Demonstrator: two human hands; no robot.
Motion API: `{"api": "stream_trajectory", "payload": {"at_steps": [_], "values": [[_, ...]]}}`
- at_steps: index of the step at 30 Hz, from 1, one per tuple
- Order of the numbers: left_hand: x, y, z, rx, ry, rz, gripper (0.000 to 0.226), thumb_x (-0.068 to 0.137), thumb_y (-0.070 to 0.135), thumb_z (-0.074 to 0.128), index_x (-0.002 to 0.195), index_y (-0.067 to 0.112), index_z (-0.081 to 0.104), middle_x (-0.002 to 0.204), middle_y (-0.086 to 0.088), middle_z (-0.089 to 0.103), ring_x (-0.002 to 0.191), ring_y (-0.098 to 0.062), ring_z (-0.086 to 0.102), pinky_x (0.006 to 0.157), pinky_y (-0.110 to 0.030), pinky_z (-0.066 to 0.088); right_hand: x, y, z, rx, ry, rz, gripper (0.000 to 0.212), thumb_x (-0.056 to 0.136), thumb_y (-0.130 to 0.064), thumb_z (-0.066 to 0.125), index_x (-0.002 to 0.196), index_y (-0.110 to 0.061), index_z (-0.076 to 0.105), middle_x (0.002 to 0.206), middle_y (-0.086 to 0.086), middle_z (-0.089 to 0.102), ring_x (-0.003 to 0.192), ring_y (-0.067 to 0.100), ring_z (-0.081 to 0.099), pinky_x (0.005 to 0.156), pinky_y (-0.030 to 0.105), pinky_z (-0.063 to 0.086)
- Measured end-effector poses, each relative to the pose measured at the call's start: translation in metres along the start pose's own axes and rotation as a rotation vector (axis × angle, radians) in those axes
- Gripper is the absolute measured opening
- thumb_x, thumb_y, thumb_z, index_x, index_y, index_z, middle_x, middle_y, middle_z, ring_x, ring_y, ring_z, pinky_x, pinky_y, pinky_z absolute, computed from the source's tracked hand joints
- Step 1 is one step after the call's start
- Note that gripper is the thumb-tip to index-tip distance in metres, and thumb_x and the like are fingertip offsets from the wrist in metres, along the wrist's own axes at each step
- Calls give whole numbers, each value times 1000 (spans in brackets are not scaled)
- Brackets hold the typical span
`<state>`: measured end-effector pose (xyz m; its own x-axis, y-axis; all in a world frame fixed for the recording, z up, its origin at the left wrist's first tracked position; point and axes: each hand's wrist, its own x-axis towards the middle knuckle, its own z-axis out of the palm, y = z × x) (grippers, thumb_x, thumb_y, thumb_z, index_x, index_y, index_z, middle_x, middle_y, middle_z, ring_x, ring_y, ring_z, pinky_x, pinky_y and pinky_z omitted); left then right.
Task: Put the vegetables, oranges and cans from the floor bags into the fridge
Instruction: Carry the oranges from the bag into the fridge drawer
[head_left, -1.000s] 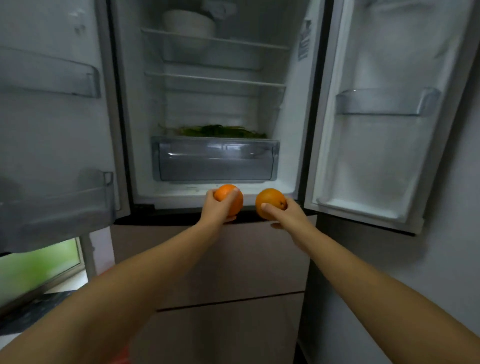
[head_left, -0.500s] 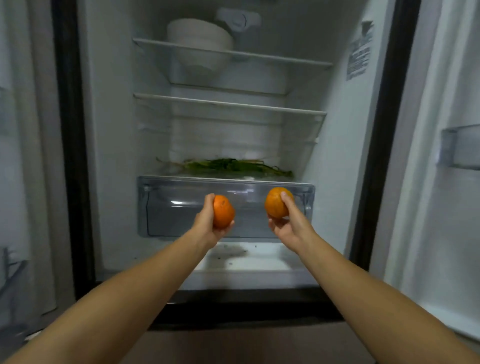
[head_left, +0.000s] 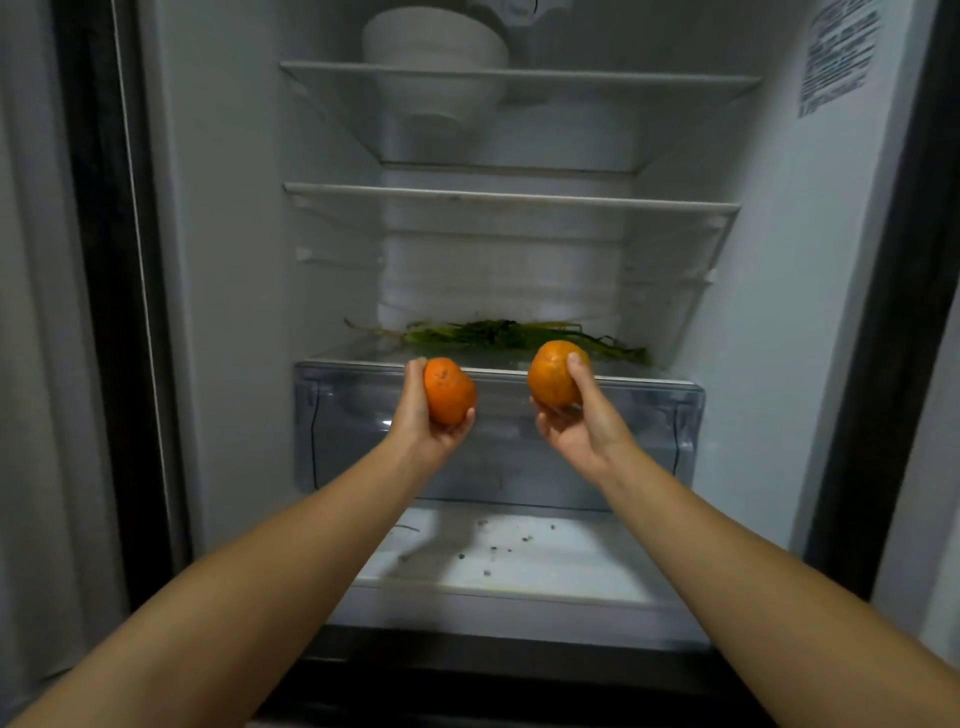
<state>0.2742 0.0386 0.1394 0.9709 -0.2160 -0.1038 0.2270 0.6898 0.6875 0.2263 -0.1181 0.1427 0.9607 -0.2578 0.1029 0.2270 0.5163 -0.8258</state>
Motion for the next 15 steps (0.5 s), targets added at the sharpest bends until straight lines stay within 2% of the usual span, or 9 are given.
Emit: {"api": "stream_trajectory", "payload": {"at_steps": [5,10,15], "values": [[-23,2,-2,90,-11,32,41,85,51,57,111,21,50,103,-9,56,81,-22,59,46,-24,54,-24,3,4,20,13,-55,35,92,-31,56,121,-14,44,96,8,55,78,19,57,60,29,44],[-53,4,-11,146,-47,63,36,87,52,53,109,23,49,100,-7,56,80,-20,59,47,-25,53,-56,4,5,-40,13,-110,41,91,-32,58,125,-14,44,105,10,55,84,21,60,62,30,47],[-93,6,-13,146,-33,68,39,87,52,53,112,22,49,106,-8,56,81,-19,59,47,-25,52,-92,-1,13,-53,45,-111,39,90,-34,58,122,-15,45,99,8,55,78,19,59,50,24,48]]}}
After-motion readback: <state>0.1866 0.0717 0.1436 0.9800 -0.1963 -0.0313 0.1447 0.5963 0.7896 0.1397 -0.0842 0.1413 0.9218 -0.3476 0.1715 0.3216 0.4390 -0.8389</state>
